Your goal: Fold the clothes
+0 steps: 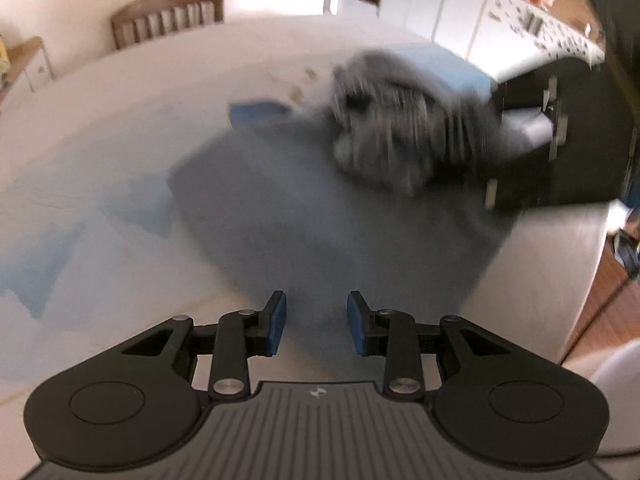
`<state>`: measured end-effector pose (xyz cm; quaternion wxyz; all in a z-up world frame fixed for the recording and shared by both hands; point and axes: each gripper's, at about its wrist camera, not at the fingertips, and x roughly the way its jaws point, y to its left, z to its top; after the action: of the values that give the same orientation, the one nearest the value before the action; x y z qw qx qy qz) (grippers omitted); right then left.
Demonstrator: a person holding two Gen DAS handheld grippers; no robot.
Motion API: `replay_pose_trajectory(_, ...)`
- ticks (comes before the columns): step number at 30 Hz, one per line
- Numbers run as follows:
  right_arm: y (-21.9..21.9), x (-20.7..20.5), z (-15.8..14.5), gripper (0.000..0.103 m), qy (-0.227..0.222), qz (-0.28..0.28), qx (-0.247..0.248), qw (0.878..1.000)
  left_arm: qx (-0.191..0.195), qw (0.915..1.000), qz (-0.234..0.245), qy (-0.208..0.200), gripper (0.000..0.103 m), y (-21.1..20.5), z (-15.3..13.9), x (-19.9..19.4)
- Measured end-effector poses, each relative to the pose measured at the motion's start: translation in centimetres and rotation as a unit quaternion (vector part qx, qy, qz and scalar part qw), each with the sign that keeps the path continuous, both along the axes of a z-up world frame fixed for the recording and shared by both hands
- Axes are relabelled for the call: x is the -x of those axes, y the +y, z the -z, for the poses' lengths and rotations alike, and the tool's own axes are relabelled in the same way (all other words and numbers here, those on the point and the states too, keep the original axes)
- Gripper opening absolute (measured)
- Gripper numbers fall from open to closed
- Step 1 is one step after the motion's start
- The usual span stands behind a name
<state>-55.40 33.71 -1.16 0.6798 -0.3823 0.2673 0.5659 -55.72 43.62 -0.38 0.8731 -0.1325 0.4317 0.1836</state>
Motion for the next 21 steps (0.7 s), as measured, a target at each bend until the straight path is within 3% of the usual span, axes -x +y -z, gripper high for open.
replay_pose_trajectory(4,-0.1,-1.3,-4.6,0.103,0.045,0.026,-0.04,0.998,0.006,0.9999,0.008,-0.002,0.036,-0.2,0.8,0.1)
replay_pose_trajectory(7,0.5,0.7,-6.9,0.103,0.077,-0.002,-0.057,0.995,0.01,0.9998,0.014,-0.004,0.037,-0.4,1.4,0.2)
replay_pose_trajectory(9,1.3,2.4,-6.2,0.103,0.096,-0.022,-0.045,0.994,0.013,0.9997,0.018,-0.005,0.037,-0.5,1.7,0.3)
replay_pose_trajectory(12,2.8,4.8,-2.9,0.103,0.112,-0.044,-0.005,0.993,0.025,0.9993,0.026,-0.012,0.037,-0.6,1.1,1.7)
replay_pose_trajectory(16,3.6,6.1,0.3,0.103,0.093,-0.062,0.026,0.993,0.044,0.9986,0.022,-0.019,0.038,-0.7,0.3,4.4)
replay_pose_trajectory(18,2.7,6.5,0.0,0.103,0.092,-0.086,0.029,0.992,0.044,0.9987,0.015,-0.022,0.039,-0.5,-0.5,5.3)
replay_pose_trajectory(21,1.4,5.3,-2.3,0.103,0.141,-0.116,0.03,0.983,0.034,0.9989,0.01,-0.031,0.041,-0.3,-2.1,6.0)
